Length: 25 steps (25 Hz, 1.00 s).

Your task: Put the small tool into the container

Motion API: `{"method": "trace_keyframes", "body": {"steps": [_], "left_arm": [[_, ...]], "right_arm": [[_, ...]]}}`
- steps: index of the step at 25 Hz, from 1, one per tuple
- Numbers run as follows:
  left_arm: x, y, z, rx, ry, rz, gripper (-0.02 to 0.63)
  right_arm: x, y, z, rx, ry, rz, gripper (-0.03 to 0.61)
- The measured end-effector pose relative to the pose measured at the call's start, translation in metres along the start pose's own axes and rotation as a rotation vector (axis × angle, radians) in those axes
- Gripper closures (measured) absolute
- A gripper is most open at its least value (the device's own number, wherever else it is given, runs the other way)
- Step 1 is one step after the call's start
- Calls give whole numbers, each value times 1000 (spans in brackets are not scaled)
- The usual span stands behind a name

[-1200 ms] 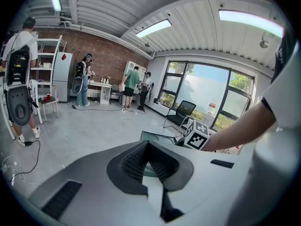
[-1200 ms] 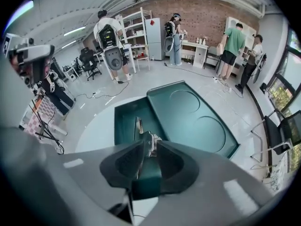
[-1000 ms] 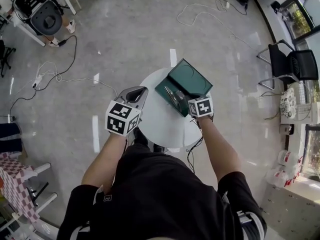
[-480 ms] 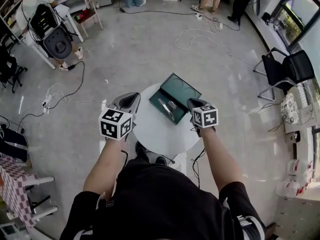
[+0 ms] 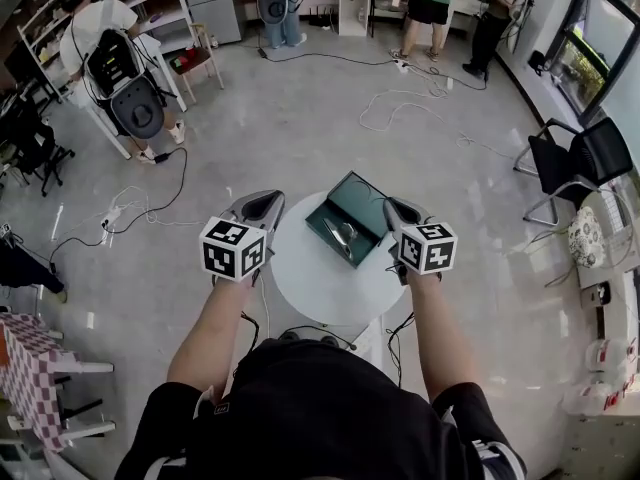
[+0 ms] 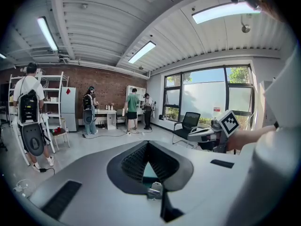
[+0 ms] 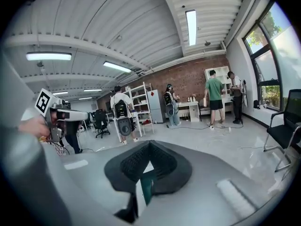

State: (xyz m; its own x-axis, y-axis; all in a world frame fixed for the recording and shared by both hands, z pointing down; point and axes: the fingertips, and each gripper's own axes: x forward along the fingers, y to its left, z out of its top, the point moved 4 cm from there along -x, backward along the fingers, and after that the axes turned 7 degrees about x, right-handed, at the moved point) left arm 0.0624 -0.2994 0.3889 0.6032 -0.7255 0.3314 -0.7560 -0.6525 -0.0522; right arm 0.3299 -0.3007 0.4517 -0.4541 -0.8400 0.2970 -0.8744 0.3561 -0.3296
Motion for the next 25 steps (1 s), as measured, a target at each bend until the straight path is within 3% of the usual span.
{"method": "trace_keyframes", "body": {"steps": [10, 15, 19, 25], "left_arm": [[-4, 6, 63, 91, -108, -54, 609], [-13, 28, 76, 83, -136, -45, 607], [-21, 37, 79, 121, -163, 5, 609], [-28, 41, 75, 126, -196, 16, 609]], "right_arm": [[-34, 38, 64, -31, -184, 28, 568], [-41, 63, 93, -50, -253, 13, 568], [-59, 77, 110, -28, -373, -45, 568], [-82, 98, 117, -118, -496, -71, 569]]}}
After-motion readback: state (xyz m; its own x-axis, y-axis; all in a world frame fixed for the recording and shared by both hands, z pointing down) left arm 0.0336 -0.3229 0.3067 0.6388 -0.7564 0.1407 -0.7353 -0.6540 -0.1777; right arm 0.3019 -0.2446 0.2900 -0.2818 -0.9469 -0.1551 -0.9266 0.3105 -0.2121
